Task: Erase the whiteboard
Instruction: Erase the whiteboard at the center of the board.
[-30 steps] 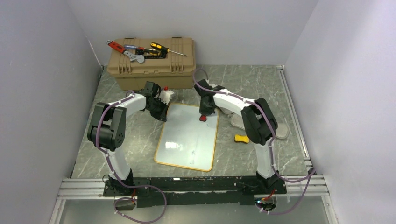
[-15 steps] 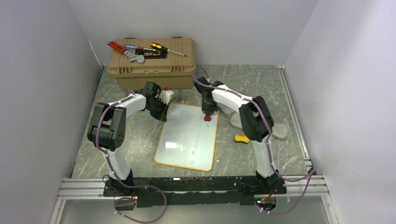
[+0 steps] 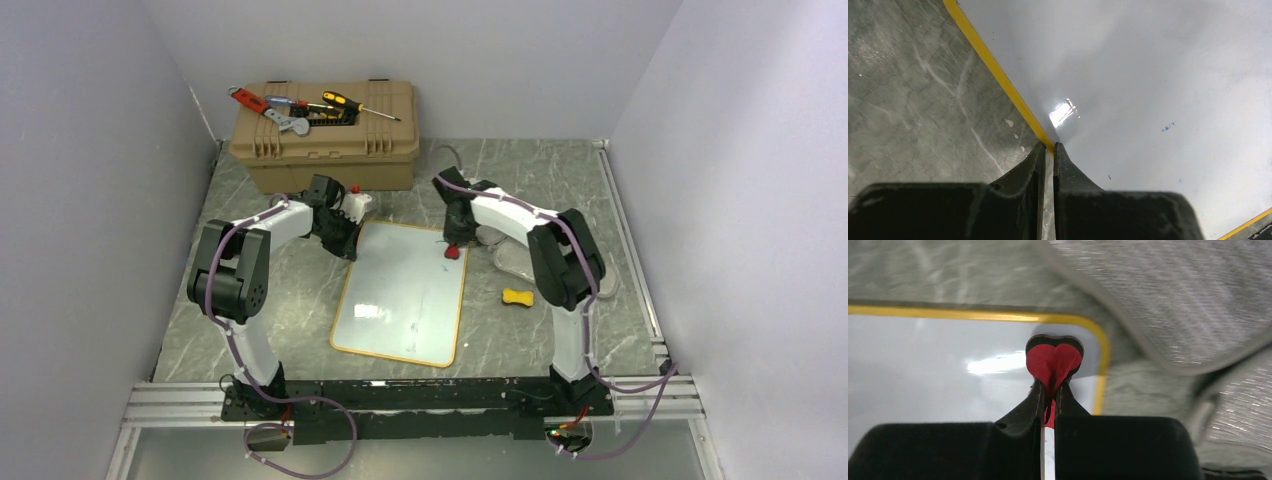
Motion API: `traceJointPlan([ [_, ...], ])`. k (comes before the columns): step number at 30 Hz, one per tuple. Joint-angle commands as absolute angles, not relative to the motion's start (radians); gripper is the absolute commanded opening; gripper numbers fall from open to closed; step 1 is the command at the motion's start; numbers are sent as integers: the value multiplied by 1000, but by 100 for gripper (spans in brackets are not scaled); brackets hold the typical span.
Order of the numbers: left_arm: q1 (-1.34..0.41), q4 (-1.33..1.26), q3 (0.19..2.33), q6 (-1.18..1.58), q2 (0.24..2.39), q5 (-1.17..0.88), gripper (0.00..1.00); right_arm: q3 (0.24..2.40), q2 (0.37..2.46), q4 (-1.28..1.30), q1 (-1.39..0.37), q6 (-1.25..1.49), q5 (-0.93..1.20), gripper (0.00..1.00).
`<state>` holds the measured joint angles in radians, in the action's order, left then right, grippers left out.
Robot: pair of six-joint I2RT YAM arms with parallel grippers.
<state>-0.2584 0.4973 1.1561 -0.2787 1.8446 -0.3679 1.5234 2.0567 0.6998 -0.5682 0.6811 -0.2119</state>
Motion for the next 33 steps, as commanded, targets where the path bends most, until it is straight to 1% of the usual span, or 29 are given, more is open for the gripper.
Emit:
traceJointPlan([
  [1,-272,589,1109,-310,1899,-307,7,1375,2063,791,-492,629,-277,0],
  [5,-273,590,1108,-307,1905,-307,7,1435,2109,794,-521,650,-227,0],
  [10,-272,592,1111,-309,1908,-303,7,1660,2236,849,-633,682,-211,0],
  [13,-273,593,1111,-307,1905,-304,7,1793,2303,886,-672,696,-189,0],
  [15,-273,594,1111,-308,1904,-303,6,1838,2327,895,-680,702,-171,0],
  [18,-272,595,1111,-307,1904,-305,6,1816,2318,891,-675,699,-186,0],
  [24,-273,589,1108,-305,1905,-310,6,1588,2182,807,-565,673,-294,0],
  [26,-272,590,1110,-305,1904,-311,6,1544,2142,780,-521,669,-312,0],
  [28,-273,588,1109,-305,1903,-312,6,1532,2126,765,-507,669,-321,0],
  [33,-273,589,1108,-307,1904,-310,6,1619,2180,786,-542,711,-289,0],
])
